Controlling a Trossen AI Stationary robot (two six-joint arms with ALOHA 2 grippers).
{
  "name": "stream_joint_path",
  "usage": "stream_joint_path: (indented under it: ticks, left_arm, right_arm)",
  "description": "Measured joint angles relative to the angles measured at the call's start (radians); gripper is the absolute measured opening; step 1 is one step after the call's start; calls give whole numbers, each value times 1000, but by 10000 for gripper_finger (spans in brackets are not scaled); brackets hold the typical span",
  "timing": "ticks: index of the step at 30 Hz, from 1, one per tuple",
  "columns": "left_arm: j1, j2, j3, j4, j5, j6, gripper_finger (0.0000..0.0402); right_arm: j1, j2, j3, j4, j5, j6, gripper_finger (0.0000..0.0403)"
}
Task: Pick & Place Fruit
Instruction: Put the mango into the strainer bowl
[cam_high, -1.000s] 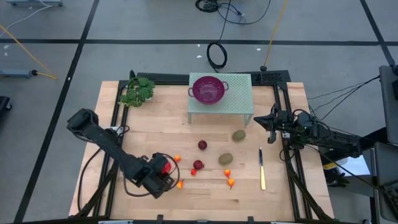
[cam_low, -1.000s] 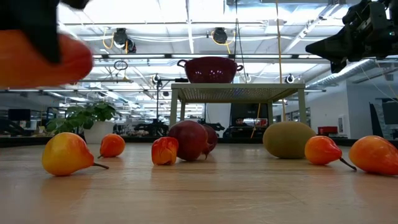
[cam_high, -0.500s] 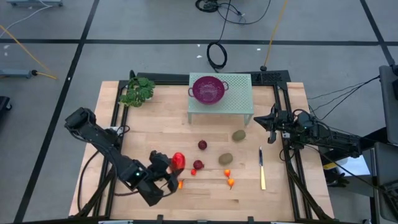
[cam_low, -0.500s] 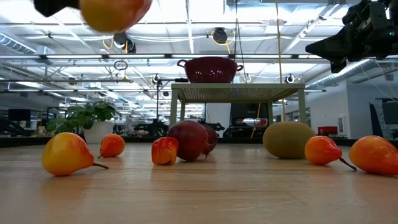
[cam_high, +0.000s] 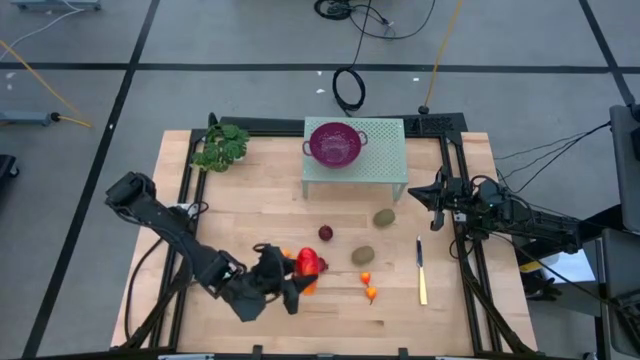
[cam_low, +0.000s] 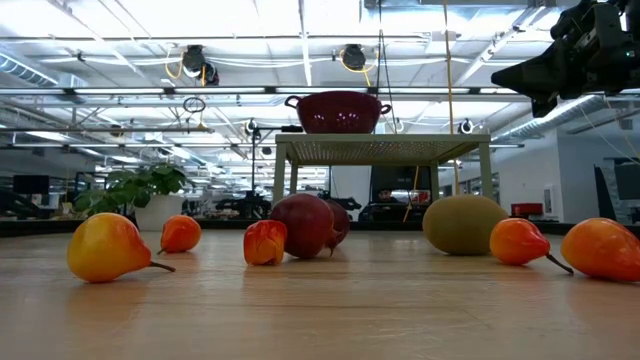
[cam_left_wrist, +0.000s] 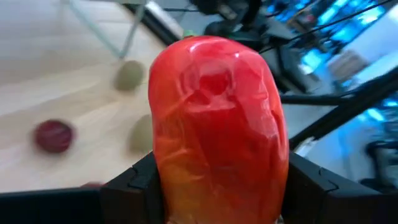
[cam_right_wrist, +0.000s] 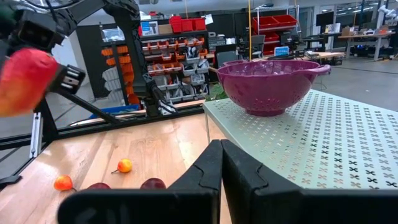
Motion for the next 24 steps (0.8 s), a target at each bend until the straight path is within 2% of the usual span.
stream_joint_path:
  ticks: [7,12,18,24]
  left_arm:
    - [52,0,0,400,191,275,221]
    - [85,0,0,618,299,435,217]
    - [116,0,0,756,463,546,222]
    - [137,0,0,775,489,557,220]
  right_arm:
    - [0,0,0,0,0,0,0]
    - [0,0,0,0,0,0,0]
    - [0,0,0,0,0,0,0]
    - [0,0,0,0,0,0,0]
